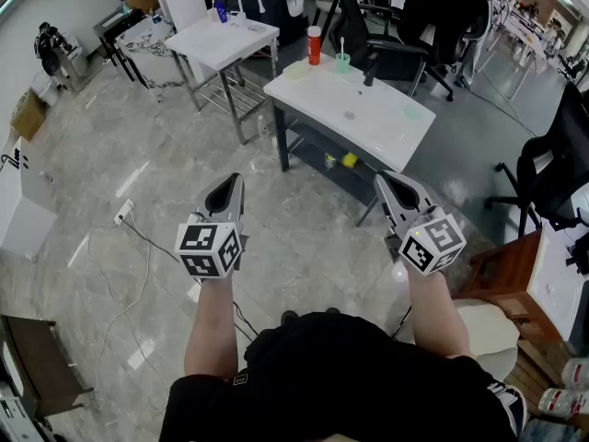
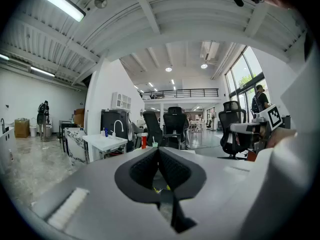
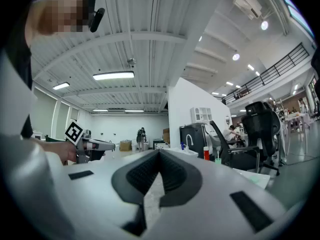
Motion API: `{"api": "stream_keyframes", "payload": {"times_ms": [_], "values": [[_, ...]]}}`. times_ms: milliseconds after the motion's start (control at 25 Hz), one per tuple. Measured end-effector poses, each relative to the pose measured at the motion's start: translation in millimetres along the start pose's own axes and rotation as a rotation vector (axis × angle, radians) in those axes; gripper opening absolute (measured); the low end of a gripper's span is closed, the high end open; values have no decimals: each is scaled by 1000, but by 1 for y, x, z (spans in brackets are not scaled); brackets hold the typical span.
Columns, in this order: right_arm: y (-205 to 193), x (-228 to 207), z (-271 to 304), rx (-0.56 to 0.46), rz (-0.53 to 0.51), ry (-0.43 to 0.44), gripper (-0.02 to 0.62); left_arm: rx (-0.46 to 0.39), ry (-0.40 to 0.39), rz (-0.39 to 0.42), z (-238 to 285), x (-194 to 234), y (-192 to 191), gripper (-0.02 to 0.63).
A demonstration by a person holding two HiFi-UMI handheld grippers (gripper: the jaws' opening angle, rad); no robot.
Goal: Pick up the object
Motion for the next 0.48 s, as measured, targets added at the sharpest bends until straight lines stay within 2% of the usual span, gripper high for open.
{"api": "stream_keyframes", "payload": {"times_ms": [320,480], "values": [[2,-7,-14,-7,31,-3,12,-10,-9,-2,-5,-14,1,11],[4,-10,-23,-4,11,3,12,-20,2,-3,-9,-23,3,12]]}}
Point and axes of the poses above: the fingertips, and each gripper's own axes: z forward along the fingers, x to its left, y out of its top, the point moved 3 cm from there along -z, backward along the fingers, and after that the axes turned 13 degrees about -y, right-handed, at the moved point
